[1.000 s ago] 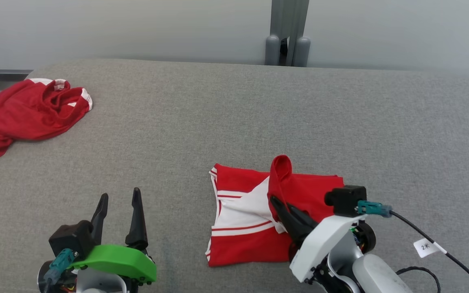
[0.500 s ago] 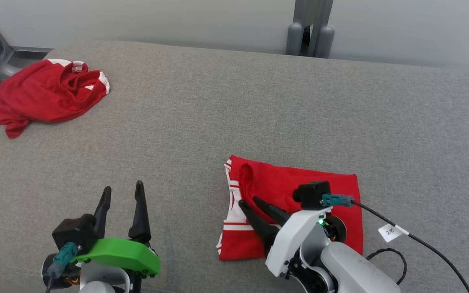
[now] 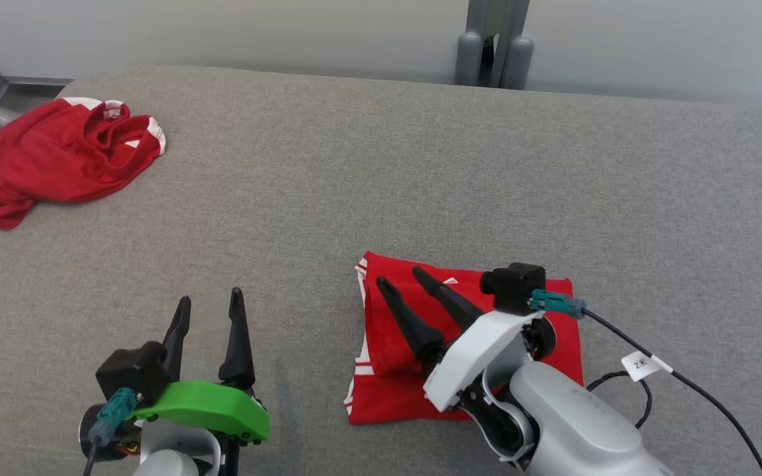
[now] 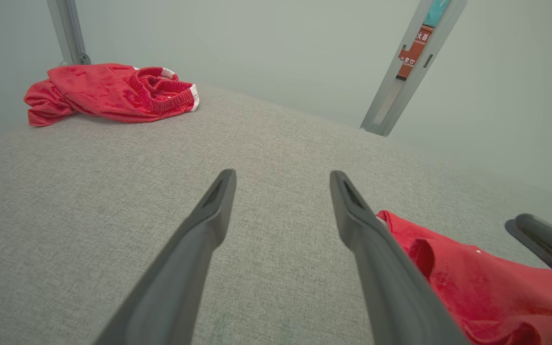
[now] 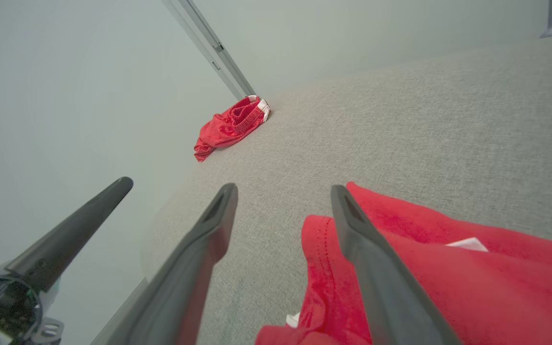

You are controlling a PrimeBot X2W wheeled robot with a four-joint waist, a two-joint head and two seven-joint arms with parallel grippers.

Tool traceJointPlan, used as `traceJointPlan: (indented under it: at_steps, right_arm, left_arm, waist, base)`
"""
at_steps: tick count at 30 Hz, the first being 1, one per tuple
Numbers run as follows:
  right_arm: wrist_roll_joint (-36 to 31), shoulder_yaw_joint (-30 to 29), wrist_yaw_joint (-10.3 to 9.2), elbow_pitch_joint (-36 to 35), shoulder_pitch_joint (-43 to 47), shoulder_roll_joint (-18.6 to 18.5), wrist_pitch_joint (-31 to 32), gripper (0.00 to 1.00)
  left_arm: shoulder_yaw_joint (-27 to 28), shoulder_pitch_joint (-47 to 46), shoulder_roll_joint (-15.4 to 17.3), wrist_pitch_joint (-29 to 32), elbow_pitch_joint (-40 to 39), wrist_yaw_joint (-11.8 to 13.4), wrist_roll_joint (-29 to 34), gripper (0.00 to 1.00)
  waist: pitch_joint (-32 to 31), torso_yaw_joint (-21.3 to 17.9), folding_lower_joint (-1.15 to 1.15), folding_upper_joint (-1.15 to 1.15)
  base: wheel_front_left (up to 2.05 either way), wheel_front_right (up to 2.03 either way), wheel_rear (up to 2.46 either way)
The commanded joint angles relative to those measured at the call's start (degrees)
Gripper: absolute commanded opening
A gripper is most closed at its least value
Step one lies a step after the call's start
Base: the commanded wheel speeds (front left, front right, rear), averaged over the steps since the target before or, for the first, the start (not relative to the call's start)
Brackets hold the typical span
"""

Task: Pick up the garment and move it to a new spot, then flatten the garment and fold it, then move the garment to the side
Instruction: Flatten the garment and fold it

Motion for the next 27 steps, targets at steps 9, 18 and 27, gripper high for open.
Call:
traceJointPlan:
  at_steps: [9, 18, 27]
  right_arm:
    - [-13.97, -14.29, -0.01, -0.64, 2.06, -0.20, -3.23, 1.00]
    - [-25.95, -29.13, -0.01, -8.46, 10.56, -0.19, -2.45, 1.00]
    - [-32.49, -37.55, -0.01, -15.66, 21.30, -0.14, -0.61, 1.00]
  left_arm:
    - [-0.28, -0.70, -0.16, -0.57, 0.21, -0.05, 0.14, 1.00]
    - [-0.81, 0.37, -0.56, -1.17, 0.62, -0.68, 0.36, 1.00]
    - [-1.15, 1.38, -1.66, -2.37, 3.65, -2.54, 1.13, 1.00]
  waist:
    - [-0.61, -2.29, 0.00, 0.00]
    - [-2.57, -3.59, 0.00, 0.00]
    - [-6.23, -5.03, 0.00, 0.00]
  base:
    - [0.00, 0.00, 0.00]
    - [0.00, 0.00, 0.00]
    - [0.00, 0.00, 0.00]
